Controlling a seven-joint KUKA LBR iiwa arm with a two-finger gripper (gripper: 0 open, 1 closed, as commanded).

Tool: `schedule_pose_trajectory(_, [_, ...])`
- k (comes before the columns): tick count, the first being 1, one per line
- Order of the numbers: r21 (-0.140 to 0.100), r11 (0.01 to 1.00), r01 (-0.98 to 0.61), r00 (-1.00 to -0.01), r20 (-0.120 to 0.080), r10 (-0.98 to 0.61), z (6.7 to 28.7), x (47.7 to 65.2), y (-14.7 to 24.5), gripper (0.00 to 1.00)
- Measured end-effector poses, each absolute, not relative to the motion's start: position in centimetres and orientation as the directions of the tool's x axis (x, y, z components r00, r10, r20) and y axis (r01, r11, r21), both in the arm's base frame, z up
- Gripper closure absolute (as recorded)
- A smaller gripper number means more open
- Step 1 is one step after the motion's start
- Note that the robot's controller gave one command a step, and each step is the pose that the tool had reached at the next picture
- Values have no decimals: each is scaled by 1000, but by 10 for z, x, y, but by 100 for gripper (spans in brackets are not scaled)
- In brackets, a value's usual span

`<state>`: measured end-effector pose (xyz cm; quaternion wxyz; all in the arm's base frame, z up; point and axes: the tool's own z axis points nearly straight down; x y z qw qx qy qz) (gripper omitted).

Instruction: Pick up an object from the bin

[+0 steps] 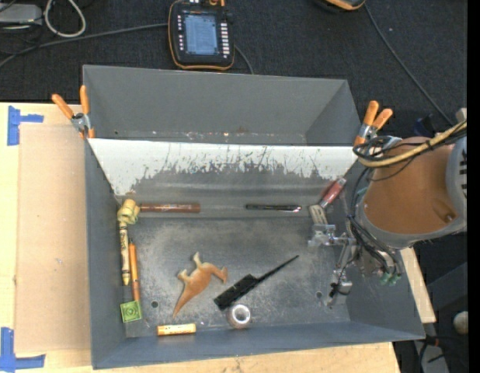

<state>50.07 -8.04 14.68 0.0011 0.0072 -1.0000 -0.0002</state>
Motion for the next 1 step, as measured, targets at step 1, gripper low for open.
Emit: schedule_pose_trajectory(1, [0,1000,-15,-1000,2,-15,147,501,-80,100])
